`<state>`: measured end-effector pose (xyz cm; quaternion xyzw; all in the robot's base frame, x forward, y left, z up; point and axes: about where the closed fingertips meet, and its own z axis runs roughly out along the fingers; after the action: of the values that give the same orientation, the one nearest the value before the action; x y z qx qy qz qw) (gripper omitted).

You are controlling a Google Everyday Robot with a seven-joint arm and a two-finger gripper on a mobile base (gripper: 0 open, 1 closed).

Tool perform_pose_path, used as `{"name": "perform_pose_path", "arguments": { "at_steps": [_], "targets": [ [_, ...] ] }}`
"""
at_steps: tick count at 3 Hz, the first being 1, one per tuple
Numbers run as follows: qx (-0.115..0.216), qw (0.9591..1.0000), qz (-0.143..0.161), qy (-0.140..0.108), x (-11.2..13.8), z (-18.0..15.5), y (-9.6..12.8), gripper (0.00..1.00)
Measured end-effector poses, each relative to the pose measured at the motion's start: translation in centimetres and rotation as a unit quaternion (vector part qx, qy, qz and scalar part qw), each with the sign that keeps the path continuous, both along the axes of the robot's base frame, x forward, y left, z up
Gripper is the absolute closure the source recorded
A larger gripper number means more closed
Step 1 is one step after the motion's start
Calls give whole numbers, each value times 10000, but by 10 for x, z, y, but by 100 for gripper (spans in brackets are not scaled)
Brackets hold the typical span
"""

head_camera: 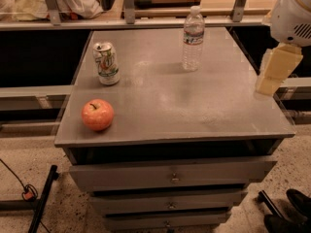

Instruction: Move water bottle near 7up can

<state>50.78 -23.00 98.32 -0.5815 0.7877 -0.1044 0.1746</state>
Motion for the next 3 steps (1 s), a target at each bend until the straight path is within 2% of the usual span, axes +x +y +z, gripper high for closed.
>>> {"name": "perform_pose_path", "arguments": {
  "at_steps": [1,2,3],
  "targets": [
    [72,9996,-95,-269,36,3,-10,0],
    [394,9974,-68,-601,73,7,-17,0],
    [795,9930,-30,-875,105,10,-19,0]
  ]
}}
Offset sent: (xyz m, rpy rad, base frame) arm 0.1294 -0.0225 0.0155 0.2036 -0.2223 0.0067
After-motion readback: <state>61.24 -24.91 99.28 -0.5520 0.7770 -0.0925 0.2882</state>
